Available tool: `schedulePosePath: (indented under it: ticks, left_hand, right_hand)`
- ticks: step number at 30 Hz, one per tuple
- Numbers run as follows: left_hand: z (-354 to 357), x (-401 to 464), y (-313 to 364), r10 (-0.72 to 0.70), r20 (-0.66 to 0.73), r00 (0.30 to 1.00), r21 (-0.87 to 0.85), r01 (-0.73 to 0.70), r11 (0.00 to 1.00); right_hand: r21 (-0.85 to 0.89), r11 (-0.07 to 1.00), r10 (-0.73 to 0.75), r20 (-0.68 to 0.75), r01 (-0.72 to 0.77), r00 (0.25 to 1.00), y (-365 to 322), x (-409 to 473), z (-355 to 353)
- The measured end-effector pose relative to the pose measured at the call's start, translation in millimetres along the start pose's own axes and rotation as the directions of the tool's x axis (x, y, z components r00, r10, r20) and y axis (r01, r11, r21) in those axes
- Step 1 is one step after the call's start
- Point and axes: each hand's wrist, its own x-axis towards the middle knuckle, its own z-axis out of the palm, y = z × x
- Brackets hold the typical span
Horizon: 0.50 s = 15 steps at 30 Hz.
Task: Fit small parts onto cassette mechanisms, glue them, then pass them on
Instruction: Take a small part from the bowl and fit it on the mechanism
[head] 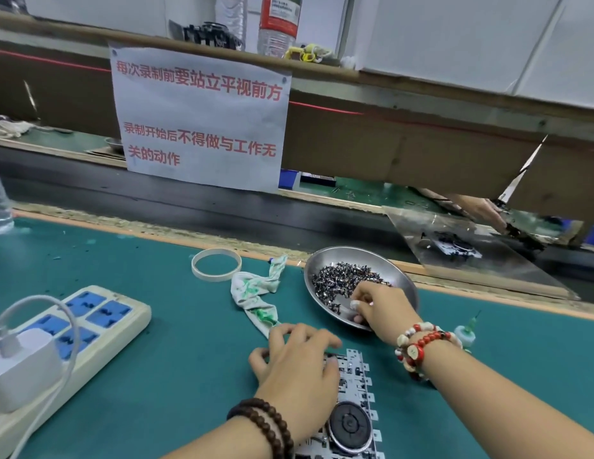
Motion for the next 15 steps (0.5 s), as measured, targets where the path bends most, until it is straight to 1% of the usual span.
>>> schedulePosePath:
  ticks: [3, 6, 9, 11, 15]
  left_hand:
    - [-6.4, 16.3, 3.4, 0.011, -0.016, 1.0, -0.026, -0.011, 1.0]
    - [-3.7, 26.0, 5.0, 0.017, 0.055, 0.998, -0.066, -0.013, 0.998]
    - [2.2, 24.3, 2.4, 0.012, 0.081, 0.997, -0.051, -0.008, 0.999]
    - [4.2, 24.0, 1.9, -0.015, 0.072, 0.997, -0.045, 0.019, 0.999]
    - [7.0, 23.4, 5.4, -0.077, 0.012, 0.997, -0.07, 0.078, 0.995]
  right_hand:
    - [0.011, 1.0, -0.008, -0.012, 0.008, 1.0, -0.8, -1.2, 0.8]
    - [-0.01, 1.0, -0.012, -0.026, 0.012, 1.0, -1.1, -2.0, -0.9]
    - [0.012, 1.0, -0.01, -0.032, 0.011, 0.999, -0.6, -2.4, -1.1]
    - [0.048, 0.999, 0.008, -0.042, -0.006, 0.999, -1.7, -1.9, -2.2]
    - [0.12, 0.992, 0.039, -0.076, -0.03, 0.996, -4.0, -1.0, -2.6]
